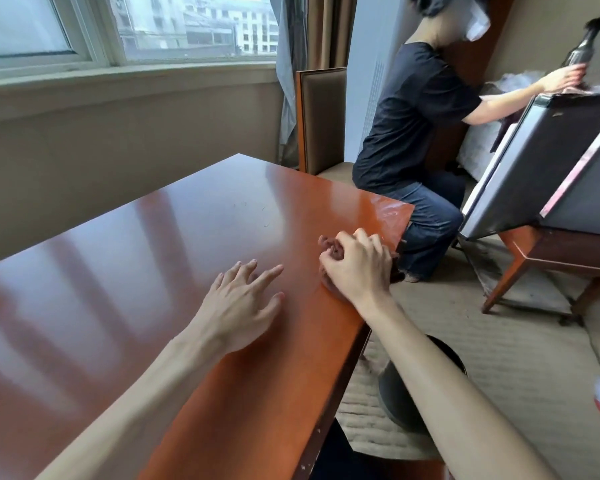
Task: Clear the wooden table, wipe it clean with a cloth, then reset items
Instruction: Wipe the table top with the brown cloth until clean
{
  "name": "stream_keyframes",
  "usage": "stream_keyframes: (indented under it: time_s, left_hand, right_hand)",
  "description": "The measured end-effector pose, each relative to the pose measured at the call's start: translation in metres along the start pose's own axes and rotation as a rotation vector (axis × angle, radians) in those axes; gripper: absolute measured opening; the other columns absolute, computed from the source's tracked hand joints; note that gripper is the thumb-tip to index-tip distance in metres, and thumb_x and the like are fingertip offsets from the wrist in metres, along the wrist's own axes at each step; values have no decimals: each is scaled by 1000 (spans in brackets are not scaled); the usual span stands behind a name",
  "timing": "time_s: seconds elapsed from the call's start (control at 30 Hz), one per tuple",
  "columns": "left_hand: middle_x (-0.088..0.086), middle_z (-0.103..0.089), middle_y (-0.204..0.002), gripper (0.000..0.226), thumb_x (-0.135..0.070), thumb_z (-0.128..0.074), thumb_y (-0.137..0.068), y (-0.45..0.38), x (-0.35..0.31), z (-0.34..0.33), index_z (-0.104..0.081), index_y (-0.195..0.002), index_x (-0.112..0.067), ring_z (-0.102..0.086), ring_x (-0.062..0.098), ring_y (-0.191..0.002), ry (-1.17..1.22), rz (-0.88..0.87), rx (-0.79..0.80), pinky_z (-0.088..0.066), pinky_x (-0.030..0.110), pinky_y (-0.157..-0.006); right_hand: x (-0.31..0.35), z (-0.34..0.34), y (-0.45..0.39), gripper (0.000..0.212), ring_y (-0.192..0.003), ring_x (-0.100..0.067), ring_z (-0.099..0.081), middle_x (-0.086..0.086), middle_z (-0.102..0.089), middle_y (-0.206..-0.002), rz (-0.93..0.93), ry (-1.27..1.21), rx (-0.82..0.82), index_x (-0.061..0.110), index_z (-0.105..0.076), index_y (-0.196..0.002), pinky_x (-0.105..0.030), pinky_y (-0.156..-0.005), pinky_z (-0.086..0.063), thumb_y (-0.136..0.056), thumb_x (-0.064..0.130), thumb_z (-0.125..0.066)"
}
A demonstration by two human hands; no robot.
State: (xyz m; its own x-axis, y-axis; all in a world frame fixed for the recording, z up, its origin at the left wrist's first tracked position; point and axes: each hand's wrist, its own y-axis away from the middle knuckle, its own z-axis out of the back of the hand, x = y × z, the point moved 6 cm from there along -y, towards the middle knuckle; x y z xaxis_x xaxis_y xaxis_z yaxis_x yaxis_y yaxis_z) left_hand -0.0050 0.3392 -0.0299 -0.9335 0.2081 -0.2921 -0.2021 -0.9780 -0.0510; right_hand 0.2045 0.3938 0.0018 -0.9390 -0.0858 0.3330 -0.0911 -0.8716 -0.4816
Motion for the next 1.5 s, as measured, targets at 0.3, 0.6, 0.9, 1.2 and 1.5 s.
stream_keyframes:
  time_s: [0.3,0.6,0.9,1.2,1.5]
  left_hand:
    - [-1,-38,-158,48,-43,-42,-100,-47,-16,-8,-44,-148,-38,-25,20,-149,43,-25,-136,-20,38,-123]
    - [6,-31,-162,55,-58,-35,-100,-178,-1,-13,-37,-152,-41,-16,28,-153,-12,73,-102,-12,43,-124]
    - [-3,-12,-168,74,-79,-10,-86,-208,19,-33,-15,-155,-54,1,21,-155,-68,139,-96,0,41,-126]
    - [3,-14,-168,73,-76,-16,-89,-203,14,-28,-22,-156,-48,-2,26,-155,-47,132,-58,-3,45,-125]
    - [7,-14,-168,66,-70,-23,-96,-202,13,-28,-23,-157,-44,-5,30,-155,-54,112,-51,-3,47,-125]
  right_hand:
    - [-40,-21,-53,26,-94,-31,-59,-1,-63,-92,-36,-37,23,25,-67,-86,-35,-72,-41,-84,50,-60]
    - [-56,-69,-126,30,-95,-24,-57,3,-62,-95,114,-86,83,29,-70,-94,-33,-75,-45,-84,54,-59]
    - [-79,-152,-286,34,-103,-33,-60,-7,-64,-103,-22,-47,96,21,-68,-95,-40,-82,-47,-87,53,-59]
    - [-69,-89,-195,27,-98,-24,-58,5,-62,-94,118,-151,321,26,-67,-85,-36,-82,-42,-84,53,-65]
    - [-61,-26,-57,28,-97,-10,-58,17,-65,-103,201,-165,141,36,-73,-97,-30,-86,-50,-81,57,-63]
